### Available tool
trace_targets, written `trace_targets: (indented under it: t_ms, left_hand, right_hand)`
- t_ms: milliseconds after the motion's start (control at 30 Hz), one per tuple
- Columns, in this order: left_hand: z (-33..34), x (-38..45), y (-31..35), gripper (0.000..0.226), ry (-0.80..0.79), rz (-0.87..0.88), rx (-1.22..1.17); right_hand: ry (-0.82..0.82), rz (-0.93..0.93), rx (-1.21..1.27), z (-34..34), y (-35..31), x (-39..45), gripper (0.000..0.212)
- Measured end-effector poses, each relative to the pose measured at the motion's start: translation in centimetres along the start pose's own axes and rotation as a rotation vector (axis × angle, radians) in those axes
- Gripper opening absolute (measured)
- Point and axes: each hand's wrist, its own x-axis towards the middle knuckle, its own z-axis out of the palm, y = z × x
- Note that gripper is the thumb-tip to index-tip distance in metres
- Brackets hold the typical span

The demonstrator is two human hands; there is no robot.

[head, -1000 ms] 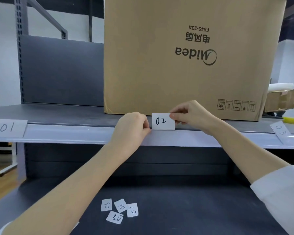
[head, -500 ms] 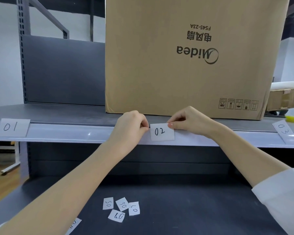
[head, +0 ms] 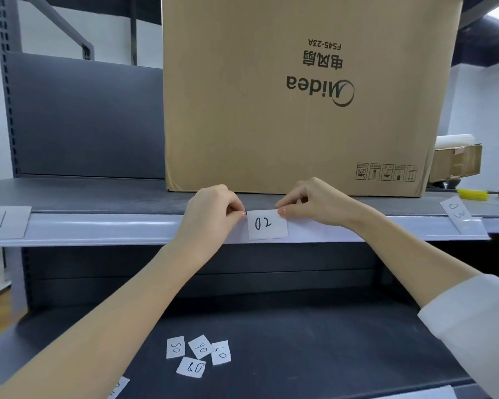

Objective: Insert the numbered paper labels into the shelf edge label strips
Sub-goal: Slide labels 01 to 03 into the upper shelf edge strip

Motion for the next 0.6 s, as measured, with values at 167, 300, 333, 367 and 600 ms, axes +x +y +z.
trace_targets:
  t_ms: [167,300,333,367,600]
  left_hand:
    - [1.3,1.4,1.9,0.009,0.049,0.117,-0.095]
    - [4.8,1.6,6.2,0.009,-0.013,0.178,-0.184]
    - [5.8,1.6,7.5,0.009,-0.027,0.190,-0.194]
    - [6.7,1.6,8.9,0.009,-0.038,0.201,-0.198]
    - [14.4,2.6,18.1,0.011,-0.045,0.205,-0.176]
  right_hand:
    - [0.215,0.143,-0.036,-3.4,2.4,-2.9,0.020]
    - [0.265,0.237,-0.076,-6.6,5.9,-6.1,0.022]
    - [0.283,0.249,-0.091,-7.4,7.0,-6.8,0.023]
    - [0.295,0.258,-0.108,-8.3,8.1,-7.5,0.023]
    - [0.414,0.206,-0.118,-15.6,18.3,-12.7,0.021]
